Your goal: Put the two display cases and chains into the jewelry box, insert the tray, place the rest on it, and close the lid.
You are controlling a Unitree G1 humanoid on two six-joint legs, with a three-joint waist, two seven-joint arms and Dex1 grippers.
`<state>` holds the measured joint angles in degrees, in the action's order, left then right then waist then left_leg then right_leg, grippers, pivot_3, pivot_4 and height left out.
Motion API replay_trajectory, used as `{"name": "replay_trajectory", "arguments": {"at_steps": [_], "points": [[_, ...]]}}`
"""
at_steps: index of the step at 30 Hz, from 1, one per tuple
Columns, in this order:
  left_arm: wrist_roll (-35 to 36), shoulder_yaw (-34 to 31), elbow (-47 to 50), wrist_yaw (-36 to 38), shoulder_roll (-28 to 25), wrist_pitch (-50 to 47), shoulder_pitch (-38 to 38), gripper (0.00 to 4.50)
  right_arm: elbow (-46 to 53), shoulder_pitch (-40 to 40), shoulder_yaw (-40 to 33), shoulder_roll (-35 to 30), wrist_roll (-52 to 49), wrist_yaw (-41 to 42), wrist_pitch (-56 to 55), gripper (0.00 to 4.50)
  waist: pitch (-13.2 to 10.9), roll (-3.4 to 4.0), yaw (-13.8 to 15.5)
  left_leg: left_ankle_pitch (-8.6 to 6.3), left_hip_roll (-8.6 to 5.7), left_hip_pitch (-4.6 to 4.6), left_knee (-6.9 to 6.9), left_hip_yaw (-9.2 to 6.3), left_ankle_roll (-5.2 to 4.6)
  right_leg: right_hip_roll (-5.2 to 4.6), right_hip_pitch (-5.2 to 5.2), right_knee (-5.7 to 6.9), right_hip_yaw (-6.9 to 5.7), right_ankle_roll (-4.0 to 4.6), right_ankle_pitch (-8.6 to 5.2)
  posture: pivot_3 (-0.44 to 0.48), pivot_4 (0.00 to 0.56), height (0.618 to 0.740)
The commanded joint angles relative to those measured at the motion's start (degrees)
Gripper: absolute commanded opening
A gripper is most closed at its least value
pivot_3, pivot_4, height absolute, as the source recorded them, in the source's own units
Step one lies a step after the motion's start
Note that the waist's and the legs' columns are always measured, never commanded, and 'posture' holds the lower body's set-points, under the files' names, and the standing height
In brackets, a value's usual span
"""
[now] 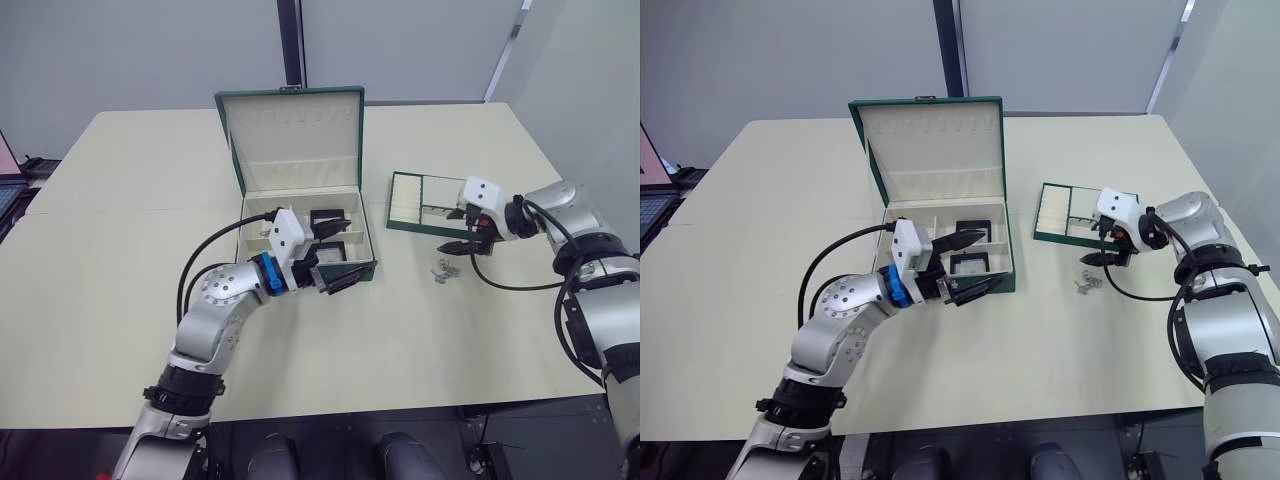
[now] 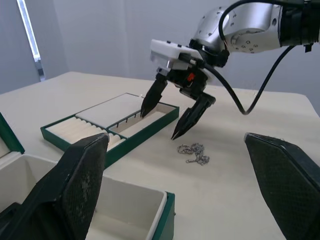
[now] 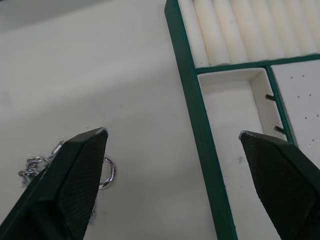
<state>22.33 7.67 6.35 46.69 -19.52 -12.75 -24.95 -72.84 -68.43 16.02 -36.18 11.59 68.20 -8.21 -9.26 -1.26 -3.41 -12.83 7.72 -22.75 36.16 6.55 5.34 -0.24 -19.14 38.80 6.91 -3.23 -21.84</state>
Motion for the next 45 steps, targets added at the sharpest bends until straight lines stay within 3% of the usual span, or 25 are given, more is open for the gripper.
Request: {"name": "replay_trajectory", "arguments": {"at_steps": [1,11,14,20,26,29,45], "points": [[-1.1,-0.2,0.6,-1.9,1.8,1.8,-0.9,4.50,-1.4,-1.2,-0.7,0.1,1.6,-2.6,-1.3,4.49,0.0,0.00,0.0,0.00,0.00,0.00,0.00,0.00,0.00,0.00,0.00,0.02,0.00,0.00,0.00,0.000,0.150,0.740],[-1.9,0.0,2.3,-5.1,4.3,1.0,0.1,4.50,-3.7,-1.0,-2.3,2.6,3.7,-10.2,-0.1,4.49,0.0,0.01,0.0,0.00,0.00,0.00,-0.01,-0.01,0.00,0.00,0.00,0.05,0.00,0.00,0.00,0.000,0.150,0.740],[-2.2,0.0,2.2,-5.3,4.4,1.0,0.1,4.50,-3.9,-0.9,-2.6,2.9,4.0,-11.4,0.2,3.90,0.0,0.01,0.0,0.00,0.00,0.00,0.00,-0.01,0.00,0.00,0.01,0.05,-0.01,0.00,0.00,0.000,0.150,0.740],[-2.3,-0.5,2.0,-6.0,4.4,0.9,-0.3,4.50,-4.0,-1.2,-3.1,3.3,4.4,-11.9,0.1,1.96,0.0,0.01,0.0,0.00,0.00,0.01,0.00,-0.02,0.00,0.00,0.00,0.06,-0.01,0.00,0.00,0.000,0.150,0.740],[-2.5,-0.1,2.0,-6.5,4.8,1.1,-0.3,4.50,-3.8,-1.5,-3.6,3.3,5.0,-11.4,-0.8,0.51,0.0,0.01,0.0,0.00,0.00,0.01,0.00,-0.02,0.00,0.00,0.01,0.06,-0.02,0.00,0.00,0.000,0.150,0.740],[-2.6,-0.1,1.6,-6.6,5.1,1.3,-0.6,4.50,-3.8,-1.8,-3.7,3.1,5.4,-10.9,-1.0,0.01,0.0,0.01,0.0,0.00,0.00,0.01,0.00,-0.02,0.01,0.00,0.01,0.06,-0.02,0.00,0.00,0.000,0.150,0.740],[-3.2,-0.5,0.0,-6.1,6.1,2.2,-1.9,4.50,-3.3,-4.5,-5.6,0.1,3.9,-4.3,1.2,0.01,0.0,0.07,0.0,0.01,-0.01,0.00,0.00,-0.01,0.01,0.00,0.00,0.06,-0.01,0.00,0.00,0.000,0.150,0.740]]}}
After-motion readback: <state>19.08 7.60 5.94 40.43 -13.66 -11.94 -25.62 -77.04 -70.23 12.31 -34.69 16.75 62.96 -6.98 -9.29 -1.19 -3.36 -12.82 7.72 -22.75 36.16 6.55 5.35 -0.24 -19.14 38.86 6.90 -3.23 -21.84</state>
